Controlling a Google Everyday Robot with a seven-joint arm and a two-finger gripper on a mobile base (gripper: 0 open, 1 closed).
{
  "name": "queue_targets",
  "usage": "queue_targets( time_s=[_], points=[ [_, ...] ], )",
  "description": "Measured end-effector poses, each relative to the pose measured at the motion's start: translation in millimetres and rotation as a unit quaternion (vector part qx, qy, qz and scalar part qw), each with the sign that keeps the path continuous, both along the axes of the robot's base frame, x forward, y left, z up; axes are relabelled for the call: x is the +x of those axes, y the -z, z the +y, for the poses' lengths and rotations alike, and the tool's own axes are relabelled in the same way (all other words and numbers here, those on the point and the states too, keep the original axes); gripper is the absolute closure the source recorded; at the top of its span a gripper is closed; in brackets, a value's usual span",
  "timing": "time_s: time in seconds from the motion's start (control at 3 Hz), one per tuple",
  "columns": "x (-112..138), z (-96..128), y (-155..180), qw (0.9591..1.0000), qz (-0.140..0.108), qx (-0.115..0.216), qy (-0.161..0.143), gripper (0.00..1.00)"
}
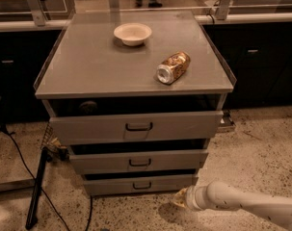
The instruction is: Open bottom drawer
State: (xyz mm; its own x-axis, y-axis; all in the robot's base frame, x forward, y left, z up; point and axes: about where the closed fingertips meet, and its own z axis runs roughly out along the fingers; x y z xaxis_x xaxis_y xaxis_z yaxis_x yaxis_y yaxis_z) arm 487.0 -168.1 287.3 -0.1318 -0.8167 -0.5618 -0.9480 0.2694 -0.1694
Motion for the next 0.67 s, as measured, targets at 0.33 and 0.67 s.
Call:
queue_targets(
  time_s=[0.33, 0.67],
  points=[
    [12, 0, 37, 0.9999, -0.006, -0.003, -0.01, 1.0],
    [31, -2, 70, 0.9997, -0.013, -0.011, -0.015, 0.96]
  ],
)
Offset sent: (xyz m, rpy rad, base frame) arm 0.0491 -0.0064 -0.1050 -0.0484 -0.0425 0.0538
